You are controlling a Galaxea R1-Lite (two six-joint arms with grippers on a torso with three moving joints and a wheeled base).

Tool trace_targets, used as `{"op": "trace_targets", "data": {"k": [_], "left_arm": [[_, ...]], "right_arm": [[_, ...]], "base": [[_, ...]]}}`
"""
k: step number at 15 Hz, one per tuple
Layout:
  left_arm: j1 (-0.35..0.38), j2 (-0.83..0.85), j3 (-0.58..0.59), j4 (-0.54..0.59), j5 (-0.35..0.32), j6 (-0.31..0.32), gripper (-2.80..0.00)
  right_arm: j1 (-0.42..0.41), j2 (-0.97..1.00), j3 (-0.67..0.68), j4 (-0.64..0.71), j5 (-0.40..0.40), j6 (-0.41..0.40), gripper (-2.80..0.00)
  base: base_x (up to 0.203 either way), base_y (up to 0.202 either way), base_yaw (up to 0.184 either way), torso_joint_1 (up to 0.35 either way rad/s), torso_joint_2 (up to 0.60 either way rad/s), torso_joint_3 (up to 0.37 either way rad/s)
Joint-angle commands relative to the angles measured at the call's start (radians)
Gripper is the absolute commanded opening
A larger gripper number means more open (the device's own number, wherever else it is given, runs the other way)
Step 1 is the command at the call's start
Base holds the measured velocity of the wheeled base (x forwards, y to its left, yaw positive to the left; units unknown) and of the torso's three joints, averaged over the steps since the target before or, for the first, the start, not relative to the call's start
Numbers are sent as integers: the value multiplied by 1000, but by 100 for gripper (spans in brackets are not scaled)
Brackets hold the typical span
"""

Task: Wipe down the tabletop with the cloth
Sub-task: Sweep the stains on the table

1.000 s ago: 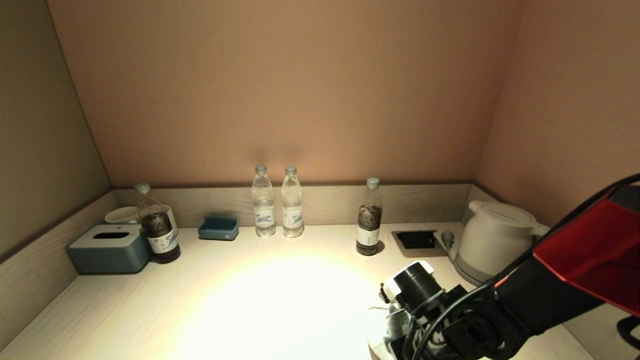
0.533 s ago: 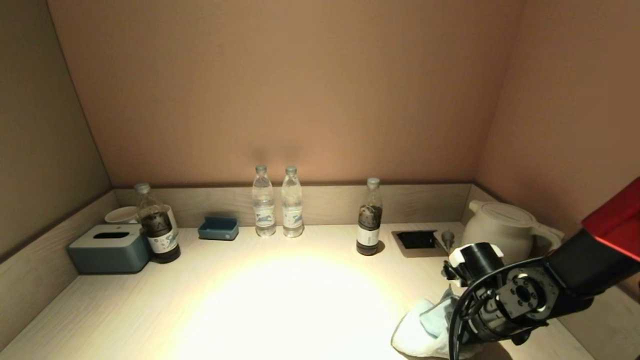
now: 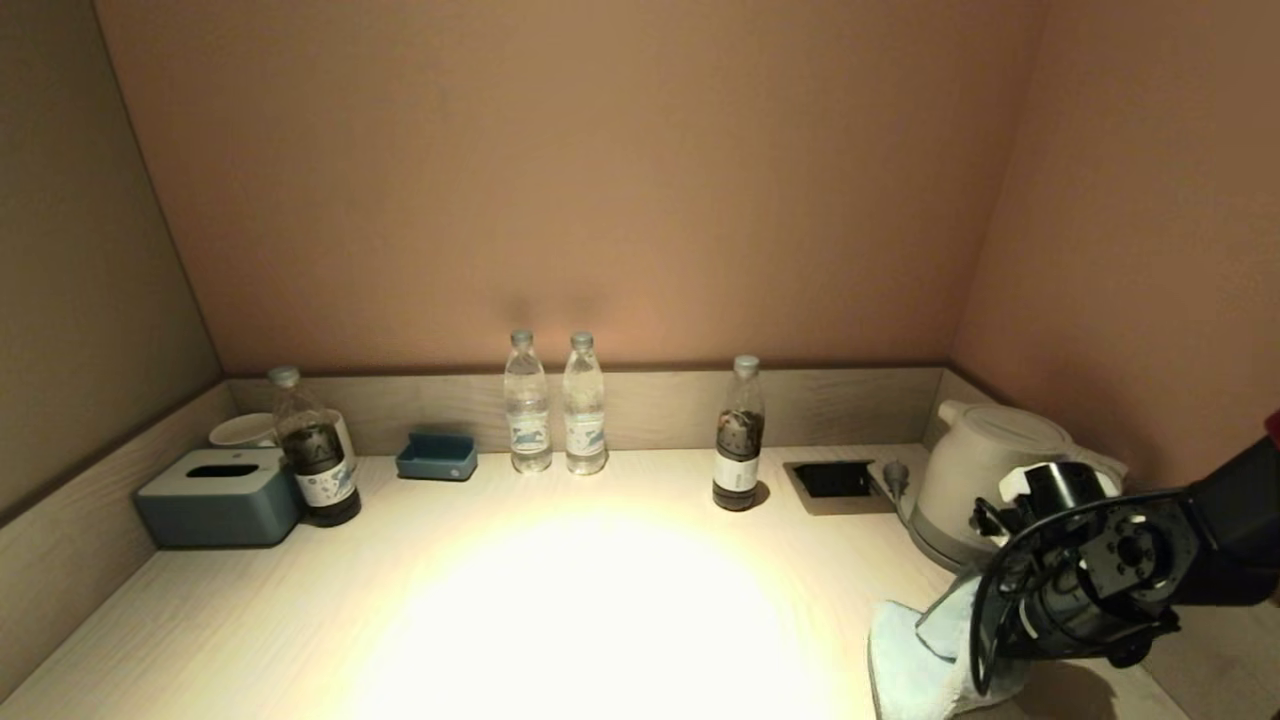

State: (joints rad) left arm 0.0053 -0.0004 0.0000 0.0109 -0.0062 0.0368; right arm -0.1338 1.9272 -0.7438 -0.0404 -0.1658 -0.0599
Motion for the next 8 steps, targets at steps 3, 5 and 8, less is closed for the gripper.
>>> {"op": "trace_targets", "data": {"k": [3, 5, 8], "left_arm": [[1, 0, 0, 0, 0, 0, -280], [1, 0, 0, 0, 0, 0, -280], [1, 0, 0, 0, 0, 0, -280]], "right_arm": [[-16, 97, -82, 2, 0, 9, -280], [-7, 163, -150, 7, 0, 47, -280], [57, 190, -181, 9, 4, 69, -280]], "base": [[0, 0, 0, 0, 0, 0], [0, 0, 0, 0, 0, 0], [0, 0, 0, 0, 0, 0]]}}
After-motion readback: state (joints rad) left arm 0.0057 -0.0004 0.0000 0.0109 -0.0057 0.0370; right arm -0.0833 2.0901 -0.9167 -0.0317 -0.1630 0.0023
